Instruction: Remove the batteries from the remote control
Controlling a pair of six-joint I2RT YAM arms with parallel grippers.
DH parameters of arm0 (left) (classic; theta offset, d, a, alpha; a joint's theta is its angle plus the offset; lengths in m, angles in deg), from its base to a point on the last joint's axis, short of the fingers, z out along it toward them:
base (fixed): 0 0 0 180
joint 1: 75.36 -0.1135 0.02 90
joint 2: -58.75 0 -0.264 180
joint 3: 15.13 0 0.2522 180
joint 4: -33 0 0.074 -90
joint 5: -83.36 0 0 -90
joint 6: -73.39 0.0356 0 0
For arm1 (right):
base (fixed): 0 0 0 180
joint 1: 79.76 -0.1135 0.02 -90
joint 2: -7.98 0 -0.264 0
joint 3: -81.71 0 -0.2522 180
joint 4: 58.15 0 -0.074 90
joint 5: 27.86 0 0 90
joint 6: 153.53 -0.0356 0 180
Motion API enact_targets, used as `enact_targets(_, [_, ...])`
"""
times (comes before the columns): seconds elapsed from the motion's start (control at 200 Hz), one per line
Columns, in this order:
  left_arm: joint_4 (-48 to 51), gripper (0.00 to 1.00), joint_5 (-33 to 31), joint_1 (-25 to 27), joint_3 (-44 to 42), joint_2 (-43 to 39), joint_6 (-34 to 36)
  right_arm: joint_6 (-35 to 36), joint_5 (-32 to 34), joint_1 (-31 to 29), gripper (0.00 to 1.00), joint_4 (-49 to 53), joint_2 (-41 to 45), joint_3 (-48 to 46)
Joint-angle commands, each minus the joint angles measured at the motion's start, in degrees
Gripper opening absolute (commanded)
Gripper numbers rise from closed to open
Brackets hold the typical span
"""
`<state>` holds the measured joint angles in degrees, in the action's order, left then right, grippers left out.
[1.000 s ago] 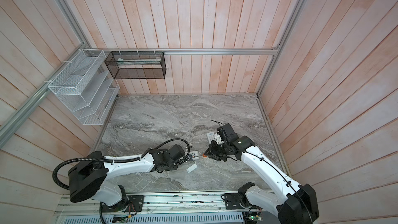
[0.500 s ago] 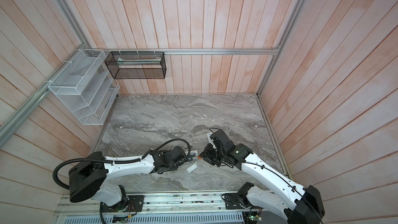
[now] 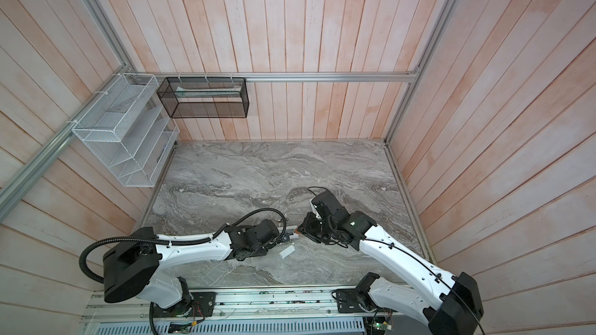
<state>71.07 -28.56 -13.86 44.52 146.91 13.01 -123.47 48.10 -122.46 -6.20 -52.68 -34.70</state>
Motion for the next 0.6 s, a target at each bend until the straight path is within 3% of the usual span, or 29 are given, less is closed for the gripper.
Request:
enact_targets(0.0, [-1.4,0.03,3.3,0.6,-0.4,0.1,0.9,14.2,0.4,0.6,0.0,5.6,-1.2,5.3])
enact_targets(0.315, [-1.6,0.03,3.7,-0.7,-0.7,0.4,1.2,32.0,-4.8,4.2,0.0,18.3,-4.6,12.7])
enact_targets(0.595, [-2.3,0.02,3.9,-0.9,-1.0,0.5,1.9,38.1,-6.4,4.4,0.0,24.1,-5.1,14.6])
